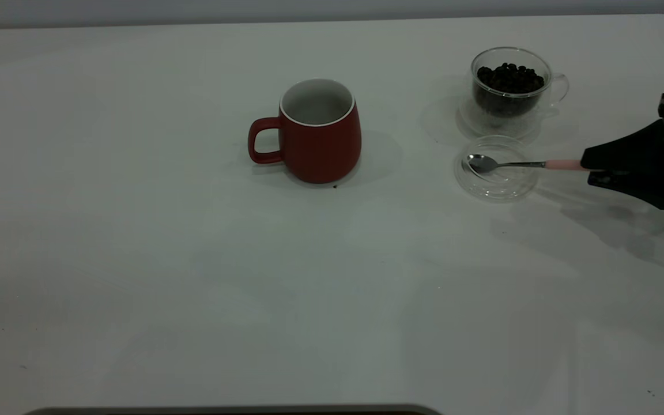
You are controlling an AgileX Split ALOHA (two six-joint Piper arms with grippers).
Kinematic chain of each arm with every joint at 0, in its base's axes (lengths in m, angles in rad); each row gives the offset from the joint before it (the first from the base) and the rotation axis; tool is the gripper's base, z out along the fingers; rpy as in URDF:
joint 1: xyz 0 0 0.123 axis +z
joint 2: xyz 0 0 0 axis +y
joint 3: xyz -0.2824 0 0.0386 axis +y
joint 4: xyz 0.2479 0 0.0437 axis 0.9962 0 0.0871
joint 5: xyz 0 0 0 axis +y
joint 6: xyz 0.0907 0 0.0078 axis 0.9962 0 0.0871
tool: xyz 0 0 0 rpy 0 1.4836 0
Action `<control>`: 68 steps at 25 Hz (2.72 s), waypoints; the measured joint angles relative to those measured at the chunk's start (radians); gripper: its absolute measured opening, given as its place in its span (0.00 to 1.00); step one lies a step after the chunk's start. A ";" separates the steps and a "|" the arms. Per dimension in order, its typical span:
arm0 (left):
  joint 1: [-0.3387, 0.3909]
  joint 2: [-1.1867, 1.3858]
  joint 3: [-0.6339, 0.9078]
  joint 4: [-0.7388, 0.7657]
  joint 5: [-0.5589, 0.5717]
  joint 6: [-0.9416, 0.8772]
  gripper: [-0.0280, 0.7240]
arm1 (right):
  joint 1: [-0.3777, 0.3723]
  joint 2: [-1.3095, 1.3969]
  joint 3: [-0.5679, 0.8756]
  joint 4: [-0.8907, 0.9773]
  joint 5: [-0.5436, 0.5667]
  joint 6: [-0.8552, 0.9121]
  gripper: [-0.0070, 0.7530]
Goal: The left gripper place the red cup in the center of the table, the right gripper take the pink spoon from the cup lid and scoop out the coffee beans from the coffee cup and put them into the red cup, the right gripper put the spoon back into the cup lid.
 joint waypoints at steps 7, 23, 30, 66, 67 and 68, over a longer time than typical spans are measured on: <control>0.000 0.000 0.000 0.000 0.000 0.000 0.82 | 0.035 0.006 -0.021 0.000 -0.018 0.000 0.45; 0.000 0.000 0.000 0.000 0.000 0.000 0.82 | 0.034 0.006 -0.021 -0.001 -0.094 0.055 0.78; 0.000 0.000 0.000 0.000 0.000 0.000 0.82 | -0.014 -0.084 0.023 -0.138 -0.154 0.198 0.78; 0.000 0.000 0.000 0.000 0.000 0.000 0.82 | 0.293 -2.033 0.263 -1.672 0.173 1.560 0.78; 0.000 0.000 0.000 0.000 0.000 0.000 0.82 | 0.293 -2.057 0.268 -1.672 0.171 1.553 0.78; 0.000 0.000 0.000 0.000 0.000 0.000 0.82 | 0.293 -2.077 0.280 -1.672 0.169 1.548 0.78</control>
